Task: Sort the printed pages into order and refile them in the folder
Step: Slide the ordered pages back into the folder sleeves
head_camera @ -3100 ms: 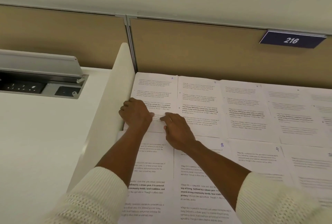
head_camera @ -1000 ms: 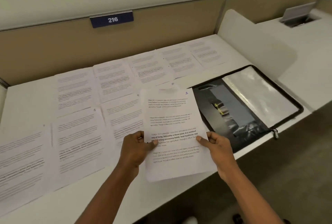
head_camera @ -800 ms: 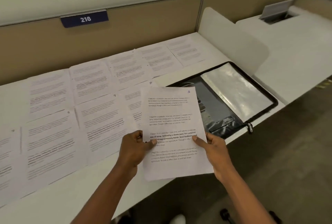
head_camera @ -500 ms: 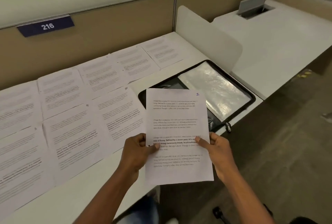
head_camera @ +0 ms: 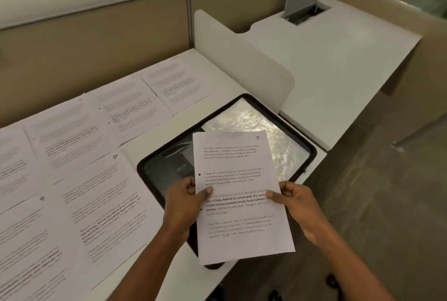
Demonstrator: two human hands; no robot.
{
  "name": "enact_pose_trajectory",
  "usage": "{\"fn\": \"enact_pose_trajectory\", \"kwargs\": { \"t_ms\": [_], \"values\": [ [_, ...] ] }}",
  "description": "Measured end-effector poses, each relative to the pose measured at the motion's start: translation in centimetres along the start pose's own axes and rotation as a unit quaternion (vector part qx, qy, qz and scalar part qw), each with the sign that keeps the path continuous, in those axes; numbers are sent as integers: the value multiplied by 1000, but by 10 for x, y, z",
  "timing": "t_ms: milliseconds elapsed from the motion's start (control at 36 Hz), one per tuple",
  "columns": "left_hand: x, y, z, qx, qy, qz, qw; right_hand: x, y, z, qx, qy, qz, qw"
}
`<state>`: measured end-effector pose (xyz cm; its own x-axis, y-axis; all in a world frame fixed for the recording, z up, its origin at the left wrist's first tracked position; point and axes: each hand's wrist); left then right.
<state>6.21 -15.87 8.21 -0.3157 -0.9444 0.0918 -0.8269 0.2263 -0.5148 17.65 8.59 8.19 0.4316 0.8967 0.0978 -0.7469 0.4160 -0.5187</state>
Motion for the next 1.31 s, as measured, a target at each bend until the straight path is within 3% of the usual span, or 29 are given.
{"fn": "enact_pose_trajectory", "kwargs": {
  "t_ms": [361, 611, 861, 1056, 1167, 1306],
  "values": [
    [-23, 48, -21, 28, -71, -42, 996, 12, 104, 54, -9, -53, 44, 998],
    [-47, 82, -36, 35, -90, -122, 988, 17, 196, 103, -7, -117, 159, 980],
    [-98, 98, -51, 65, -65, -232, 968, 32, 275, 158, 28, -179, 302, 936],
    [-132, 93, -54, 70, -61, -301, 949, 34, 313, 185, 70, -186, 332, 922],
    [-143, 90, -54, 71, -50, -325, 942, 24, 329, 204, 127, -256, 364, 887],
    [-145, 89, -57, 62, -32, -335, 940, 0, 334, 226, 187, -400, 430, 787]
  ]
}}
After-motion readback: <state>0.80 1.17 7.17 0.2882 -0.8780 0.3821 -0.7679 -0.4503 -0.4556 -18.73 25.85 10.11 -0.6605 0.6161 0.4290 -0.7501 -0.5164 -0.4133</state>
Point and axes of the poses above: each hand's wrist, its own y-axis towards the middle knuckle, its own x-axis out of the back of the hand, z = x × y, and after that the axes turned 2 degrees about y, right-handed
